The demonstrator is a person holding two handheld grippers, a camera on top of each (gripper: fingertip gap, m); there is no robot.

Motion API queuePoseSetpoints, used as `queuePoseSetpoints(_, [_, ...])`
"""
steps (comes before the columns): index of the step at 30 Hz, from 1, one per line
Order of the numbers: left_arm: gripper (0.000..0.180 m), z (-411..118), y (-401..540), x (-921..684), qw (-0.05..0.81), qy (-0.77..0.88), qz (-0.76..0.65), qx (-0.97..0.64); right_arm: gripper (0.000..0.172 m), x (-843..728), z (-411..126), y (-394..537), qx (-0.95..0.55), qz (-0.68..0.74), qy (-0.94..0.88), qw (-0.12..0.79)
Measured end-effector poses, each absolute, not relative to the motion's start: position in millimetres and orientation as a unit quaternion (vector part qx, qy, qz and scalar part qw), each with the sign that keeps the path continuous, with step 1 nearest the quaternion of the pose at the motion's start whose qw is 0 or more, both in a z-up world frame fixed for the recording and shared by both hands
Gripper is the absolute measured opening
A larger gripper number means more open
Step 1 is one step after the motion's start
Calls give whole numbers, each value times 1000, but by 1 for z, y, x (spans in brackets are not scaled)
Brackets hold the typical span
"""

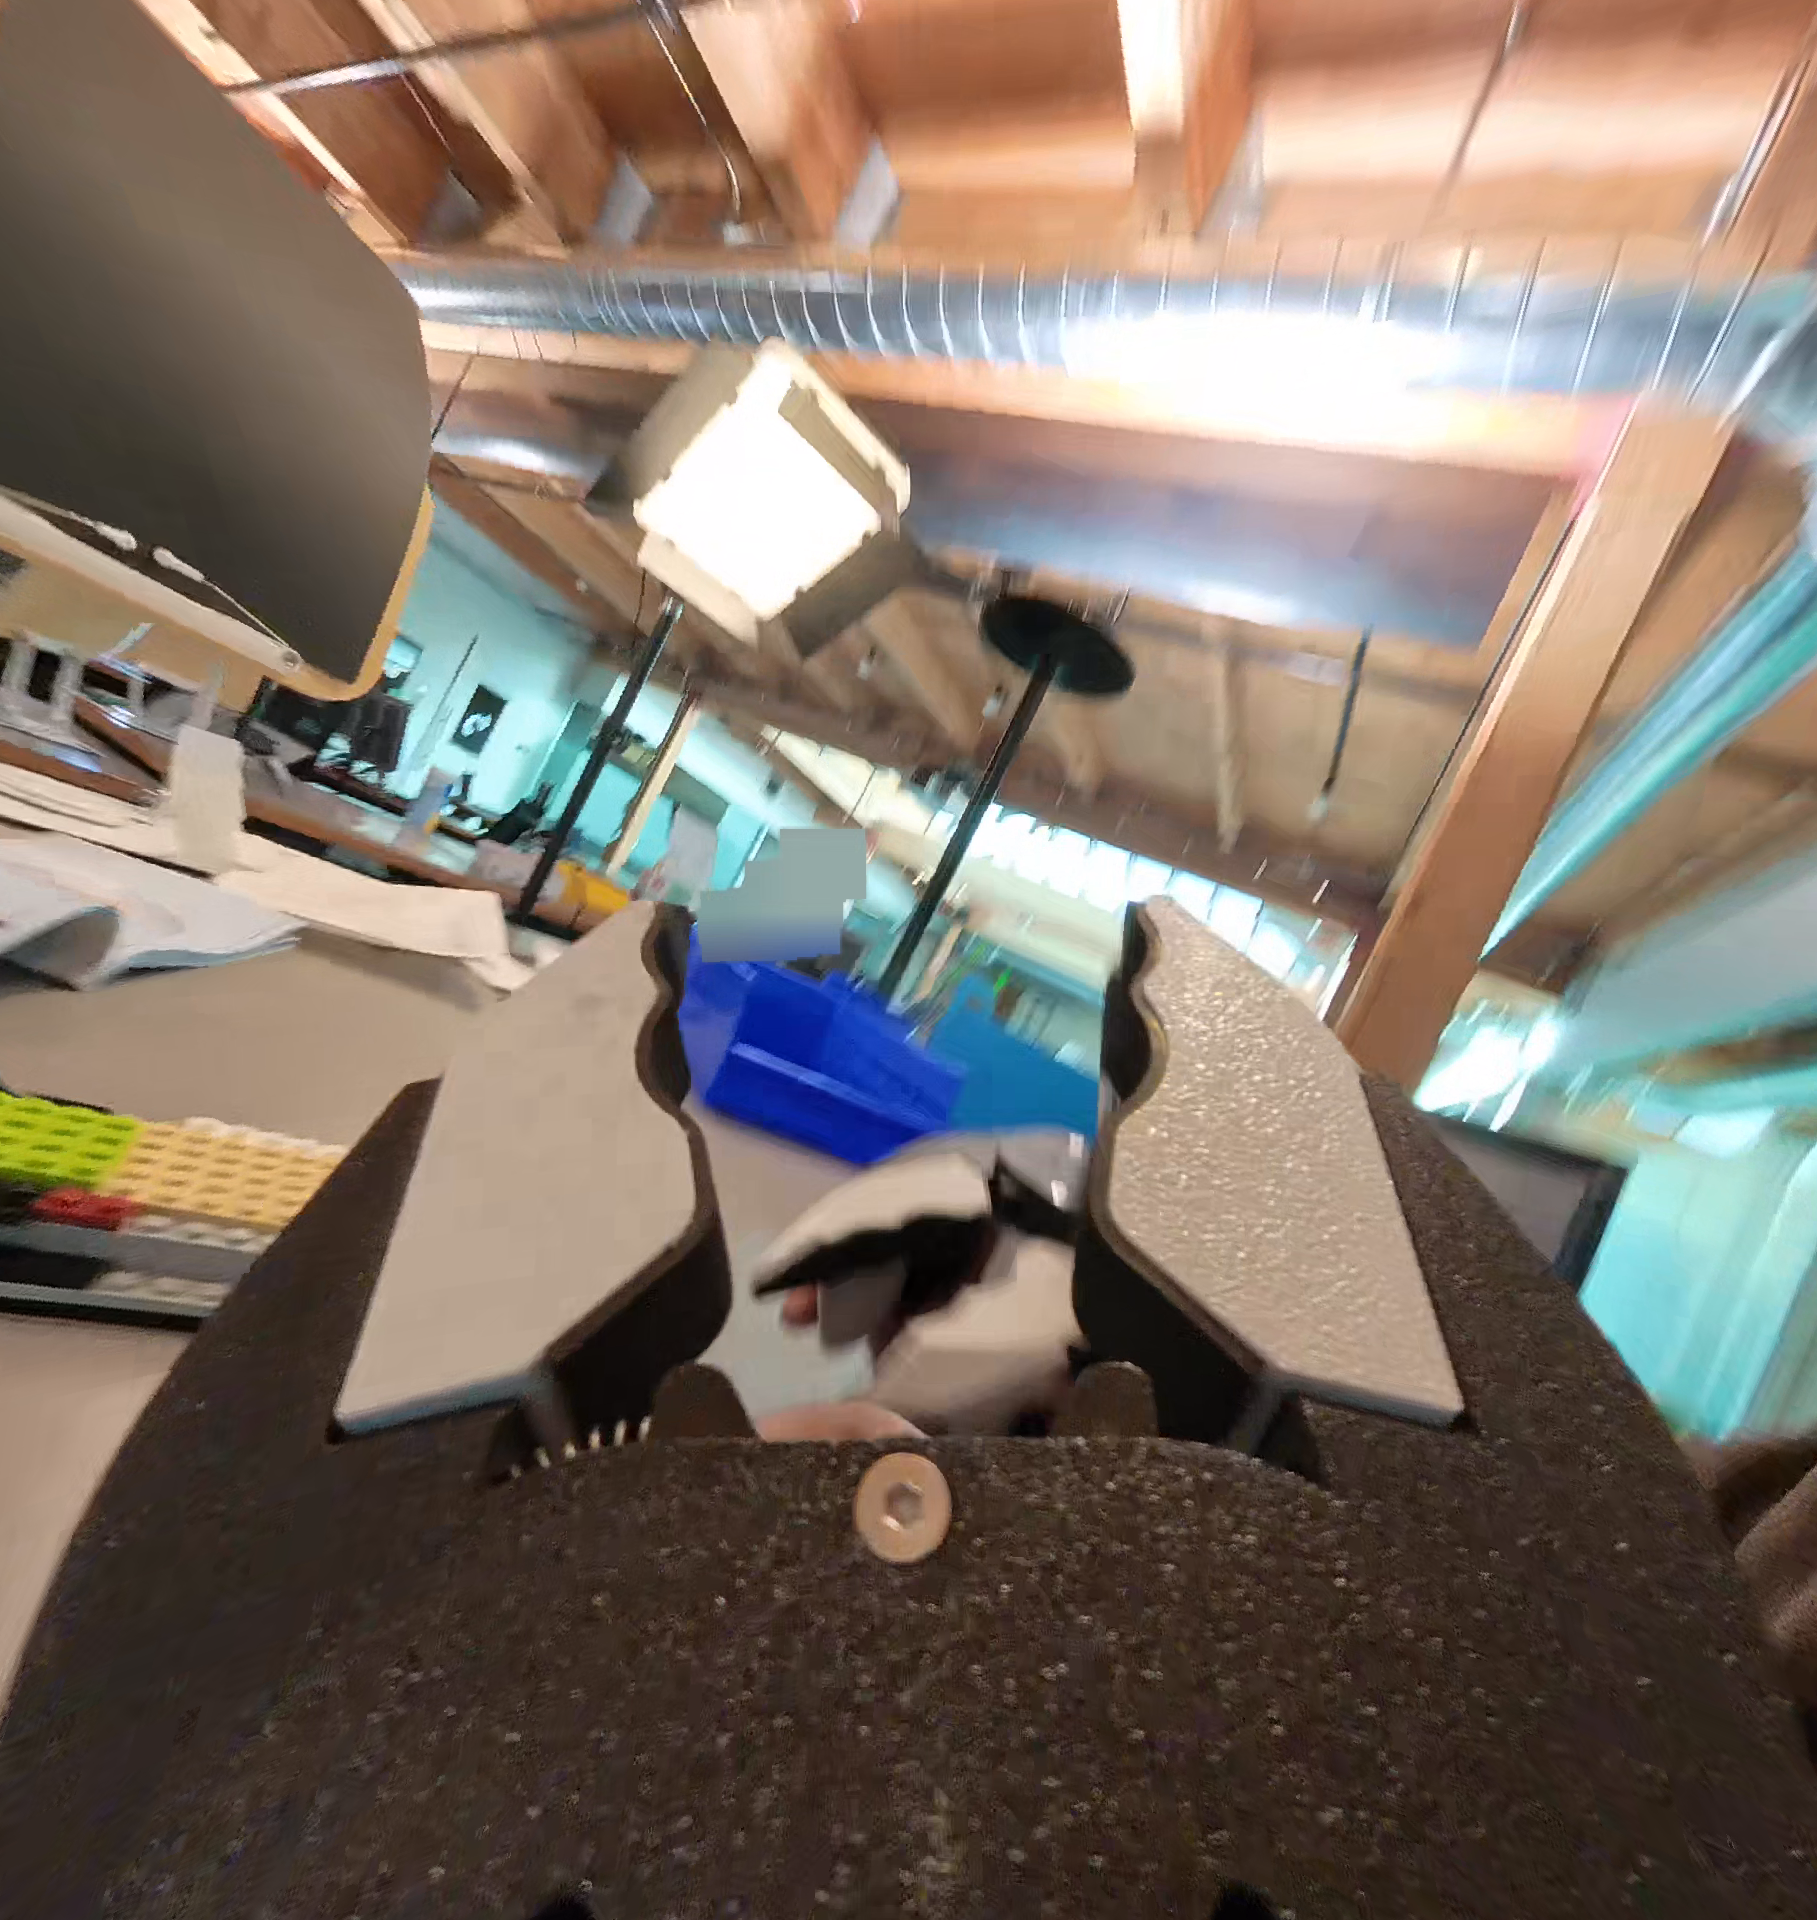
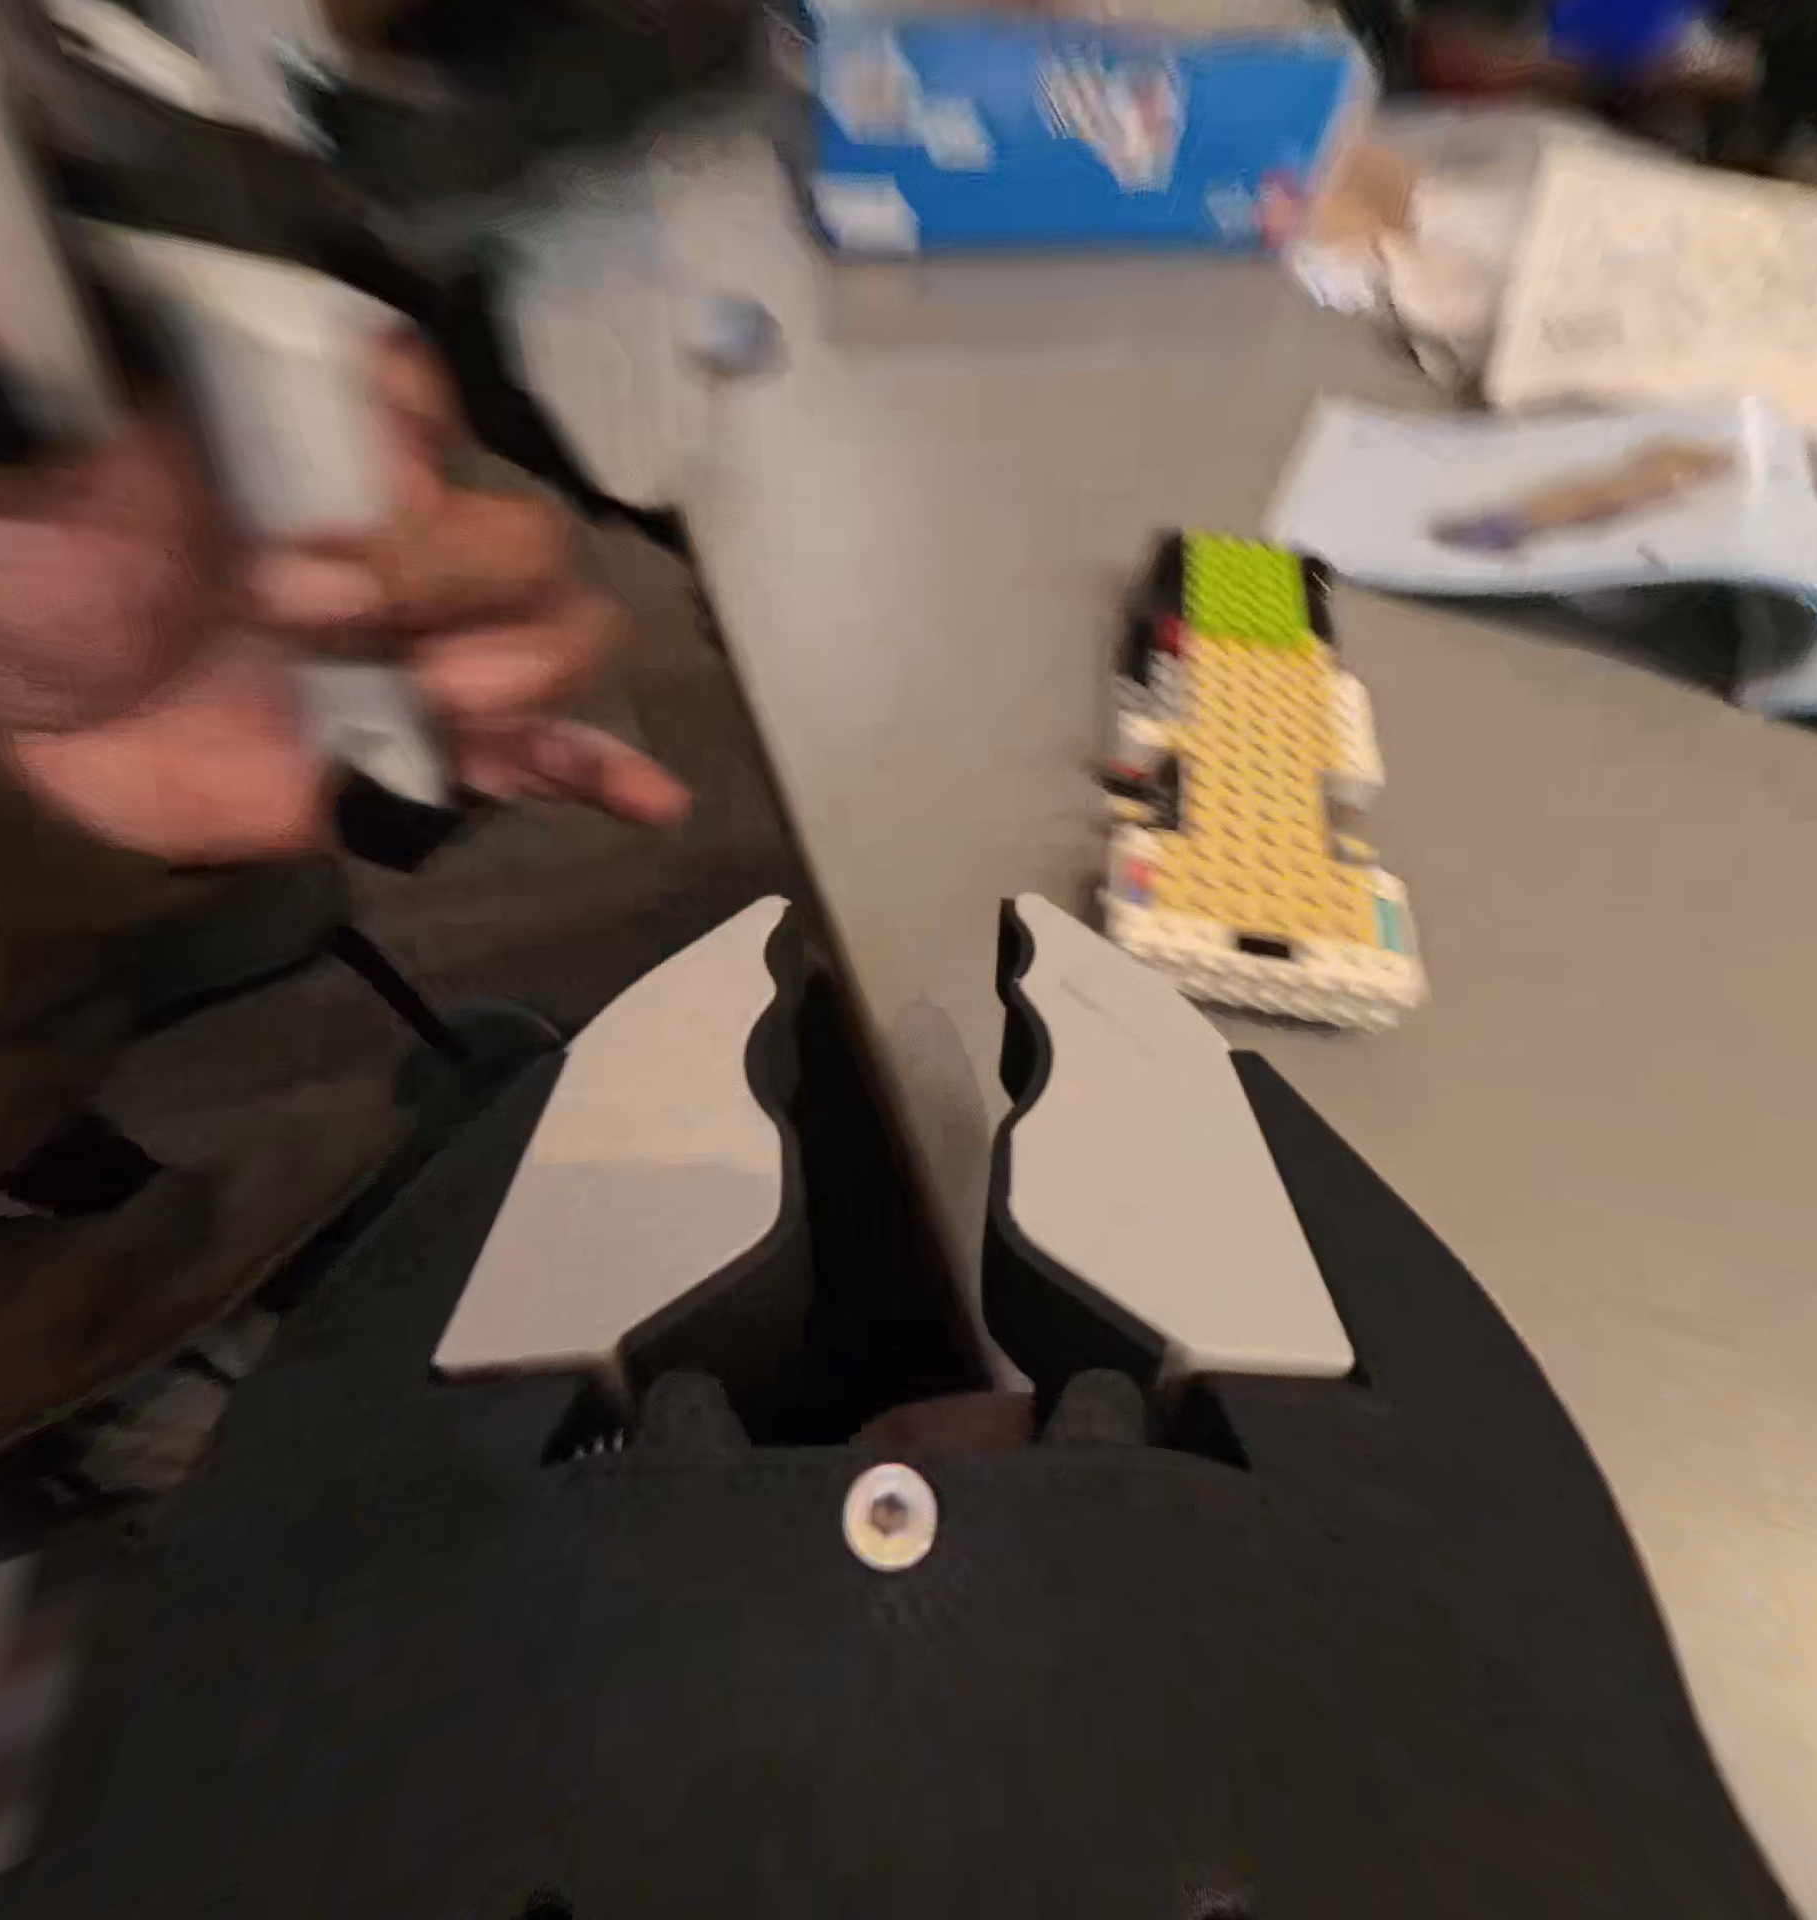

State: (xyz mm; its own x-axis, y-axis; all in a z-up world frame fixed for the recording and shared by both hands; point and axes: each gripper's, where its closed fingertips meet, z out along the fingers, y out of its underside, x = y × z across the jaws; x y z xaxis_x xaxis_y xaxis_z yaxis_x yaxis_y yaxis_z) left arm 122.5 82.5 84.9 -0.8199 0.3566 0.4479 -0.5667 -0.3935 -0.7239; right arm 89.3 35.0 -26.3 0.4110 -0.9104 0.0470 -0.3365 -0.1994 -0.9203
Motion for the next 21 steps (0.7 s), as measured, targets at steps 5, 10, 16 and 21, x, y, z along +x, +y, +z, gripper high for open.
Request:
queuePoseSetpoints(5, [92, 90, 66, 123, 431, -354, 807, 192, 64, 44, 11, 100, -577, -268, 338, 693])
queuePoseSetpoints(10, [94, 84, 54, 123, 433, -319, 807, 244, 76, 34, 24, 103, -496, -243, 329, 766])
queuePoseSetpoints(16, [101, 81, 54, 136, 475, -273, 780, 303, 88, 24, 43, 102, -468, -237, 290, 800])
queuePoseSetpoints(21, [106, 89, 57, 122, 539, -238, 758, 280, 77, 21, 34, 112, -517, -171, 277, 792])
